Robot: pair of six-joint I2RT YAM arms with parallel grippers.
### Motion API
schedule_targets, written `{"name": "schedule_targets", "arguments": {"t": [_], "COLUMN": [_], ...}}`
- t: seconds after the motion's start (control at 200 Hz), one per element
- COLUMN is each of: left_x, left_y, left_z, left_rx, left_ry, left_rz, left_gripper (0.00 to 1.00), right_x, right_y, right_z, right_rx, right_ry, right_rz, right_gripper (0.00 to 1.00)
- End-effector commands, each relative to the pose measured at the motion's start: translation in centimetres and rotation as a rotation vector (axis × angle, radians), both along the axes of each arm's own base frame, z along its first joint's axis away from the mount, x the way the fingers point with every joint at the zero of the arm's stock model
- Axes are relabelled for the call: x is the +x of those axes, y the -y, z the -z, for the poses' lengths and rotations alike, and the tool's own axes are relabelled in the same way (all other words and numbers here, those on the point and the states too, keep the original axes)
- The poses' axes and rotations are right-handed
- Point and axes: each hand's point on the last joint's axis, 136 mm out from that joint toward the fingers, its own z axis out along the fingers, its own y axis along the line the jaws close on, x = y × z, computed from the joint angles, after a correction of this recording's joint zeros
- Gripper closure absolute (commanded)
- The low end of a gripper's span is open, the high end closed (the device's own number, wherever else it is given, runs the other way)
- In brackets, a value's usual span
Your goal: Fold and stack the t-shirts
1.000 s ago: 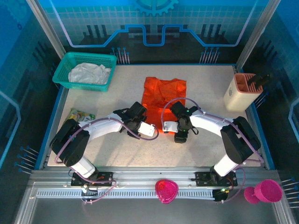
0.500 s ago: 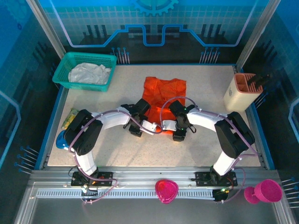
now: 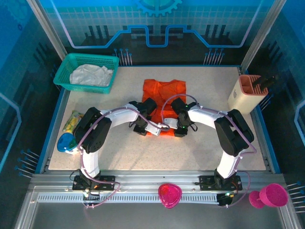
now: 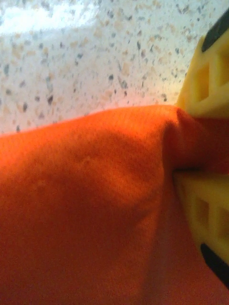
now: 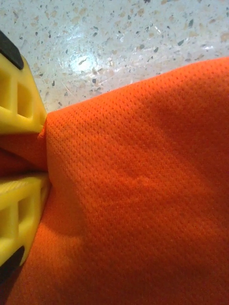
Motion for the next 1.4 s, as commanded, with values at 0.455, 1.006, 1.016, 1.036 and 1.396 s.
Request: {"name": "schedule_targets", "arguments": {"t": [0.455,1.006,1.016,1.036,1.396], "left_x": [0.9,-6.7,-6.9,-7.3,-12.4], "left_y": [-1.8,-1.0,-1.0,-0.9,-1.1], "left_z": [-3.1,-8.2,-8.4,-8.7,-13.0], "left_rx": [-0.057,-0.106,-0.106,-0.107,-0.104], "left_ry": [0.165,0.220,0.221,0.225,0.263], "left_rz": [-0.101,-0.114,-0.112,-0.108,-0.150], "left_gripper": [1.00,1.00,1.00,1.00,1.00], "right_x": [-2.5,-9.2,-9.3,-9.7,-14.9], "right_y": [0.5,0.8,0.8,0.8,1.4], "right_z": [-2.5,-9.4,-9.5,-9.7,-10.8], "right_rx": [0.002,0.017,0.020,0.022,0.025], "right_ry": [-0.050,-0.020,-0.019,-0.020,-0.089], "right_rz": [-0.029,-0.137,-0.137,-0.143,-0.195], "right_gripper": [1.00,1.00,1.00,1.00,1.00]}}
